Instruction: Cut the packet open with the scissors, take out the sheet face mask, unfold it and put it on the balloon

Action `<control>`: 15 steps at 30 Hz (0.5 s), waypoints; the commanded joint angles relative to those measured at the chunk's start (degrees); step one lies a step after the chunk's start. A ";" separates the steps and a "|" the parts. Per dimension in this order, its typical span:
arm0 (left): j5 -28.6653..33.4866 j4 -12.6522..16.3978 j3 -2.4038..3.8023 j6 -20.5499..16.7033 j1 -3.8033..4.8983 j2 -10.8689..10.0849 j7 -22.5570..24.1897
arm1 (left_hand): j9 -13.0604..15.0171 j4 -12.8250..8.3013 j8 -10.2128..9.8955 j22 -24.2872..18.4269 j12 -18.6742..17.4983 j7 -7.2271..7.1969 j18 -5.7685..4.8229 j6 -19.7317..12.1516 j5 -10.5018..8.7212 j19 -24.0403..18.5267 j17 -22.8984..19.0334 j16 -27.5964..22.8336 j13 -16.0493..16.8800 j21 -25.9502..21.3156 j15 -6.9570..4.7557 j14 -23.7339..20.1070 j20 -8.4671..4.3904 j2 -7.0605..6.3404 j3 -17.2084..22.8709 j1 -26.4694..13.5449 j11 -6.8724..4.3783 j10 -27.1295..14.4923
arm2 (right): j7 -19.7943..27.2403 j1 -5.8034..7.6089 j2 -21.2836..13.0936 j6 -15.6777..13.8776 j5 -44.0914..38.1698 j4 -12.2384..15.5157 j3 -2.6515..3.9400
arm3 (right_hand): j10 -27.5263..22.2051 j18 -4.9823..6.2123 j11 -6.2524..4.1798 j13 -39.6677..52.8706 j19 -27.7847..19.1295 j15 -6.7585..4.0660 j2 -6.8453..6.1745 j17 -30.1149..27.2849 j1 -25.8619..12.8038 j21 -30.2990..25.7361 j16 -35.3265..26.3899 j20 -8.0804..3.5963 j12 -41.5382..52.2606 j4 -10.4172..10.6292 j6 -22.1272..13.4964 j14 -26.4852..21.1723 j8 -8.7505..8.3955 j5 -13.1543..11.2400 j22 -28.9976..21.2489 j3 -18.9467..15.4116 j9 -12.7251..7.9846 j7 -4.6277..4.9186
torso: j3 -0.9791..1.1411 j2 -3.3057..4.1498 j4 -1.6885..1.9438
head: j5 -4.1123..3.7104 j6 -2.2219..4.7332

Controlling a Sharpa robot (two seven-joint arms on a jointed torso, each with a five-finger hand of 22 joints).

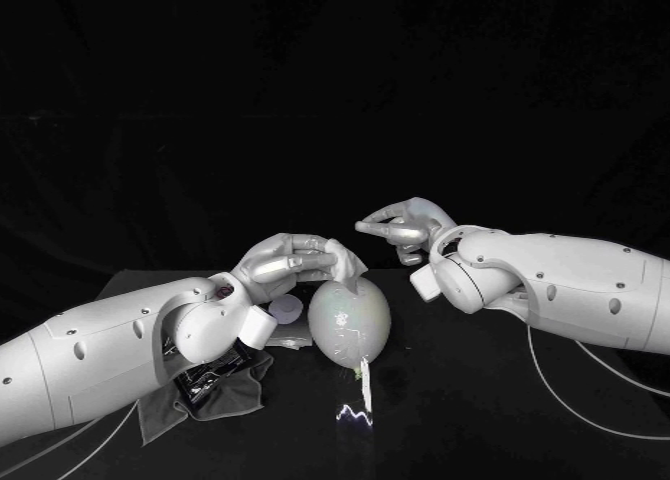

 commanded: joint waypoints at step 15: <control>3.06 0.14 0.08 0.55 0.06 -0.45 0.40 | 5.80 -0.48 1.79 0.34 -0.16 0.71 -1.03 -1.35 0.23 2.74 0.02 1.26 -0.02 0.92 -0.54 2.20 -0.09 0.47 0.27 -0.16 -0.20 -0.89 | 6.65 -1.32 -9.55 -4.74 0.81 14.61 -0.45 | 12.17 -2.09 -2.64 14.96 8.09 -1.81 3.39 15.05 4.65 13.12 3.80 -1.41 21.14 0.69 9.36 5.87 2.00 0.50 14.96 -0.61 -0.03 -2.95 | 0.04 0.03 -0.01 | -0.32 -0.35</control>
